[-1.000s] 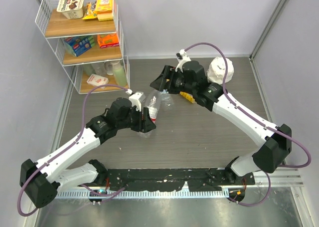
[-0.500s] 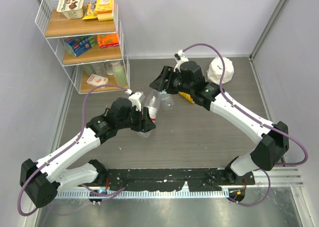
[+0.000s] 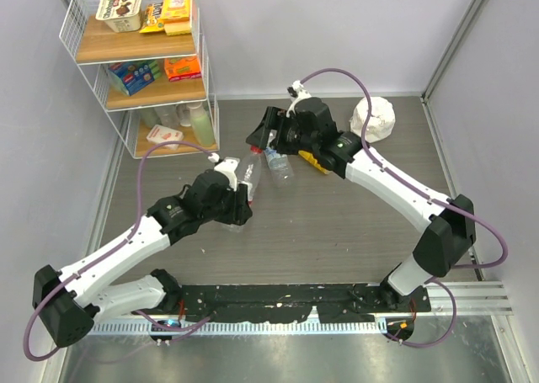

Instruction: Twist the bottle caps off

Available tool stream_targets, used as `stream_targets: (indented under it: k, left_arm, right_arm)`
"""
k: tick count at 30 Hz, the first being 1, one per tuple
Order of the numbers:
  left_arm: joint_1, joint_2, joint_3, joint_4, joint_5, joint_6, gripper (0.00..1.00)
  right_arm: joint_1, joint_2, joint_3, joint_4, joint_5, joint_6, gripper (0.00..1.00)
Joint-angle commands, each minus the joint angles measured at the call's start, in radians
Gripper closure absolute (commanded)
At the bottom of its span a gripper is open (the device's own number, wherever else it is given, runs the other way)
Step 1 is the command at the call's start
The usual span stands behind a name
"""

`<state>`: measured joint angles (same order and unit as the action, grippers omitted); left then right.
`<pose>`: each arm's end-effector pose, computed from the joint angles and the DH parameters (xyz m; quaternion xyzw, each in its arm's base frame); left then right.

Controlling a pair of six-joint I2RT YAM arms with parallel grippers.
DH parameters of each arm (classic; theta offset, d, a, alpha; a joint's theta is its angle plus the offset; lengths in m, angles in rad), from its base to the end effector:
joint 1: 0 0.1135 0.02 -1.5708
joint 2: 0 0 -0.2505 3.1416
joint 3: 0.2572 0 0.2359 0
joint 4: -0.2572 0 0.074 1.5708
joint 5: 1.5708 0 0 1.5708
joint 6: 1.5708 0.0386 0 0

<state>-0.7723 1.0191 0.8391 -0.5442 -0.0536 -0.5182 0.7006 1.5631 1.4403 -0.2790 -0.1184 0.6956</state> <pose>0.1506 -0.1438 0.2705 0.1046 0.9055 -0.2274 0.3428 0.2686 0.2325 0.3517 -0.0347 0.8324 0.3918 0.3902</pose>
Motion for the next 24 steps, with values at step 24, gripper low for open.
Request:
stream_targets:
  k: [24]
  left_arm:
    - [-0.190, 0.027, 0.123, -0.115, -0.512, 0.024, 0.87]
  right_arm:
    - [0.091, 0.046, 0.143, -0.025, 0.115, -0.004, 0.25]
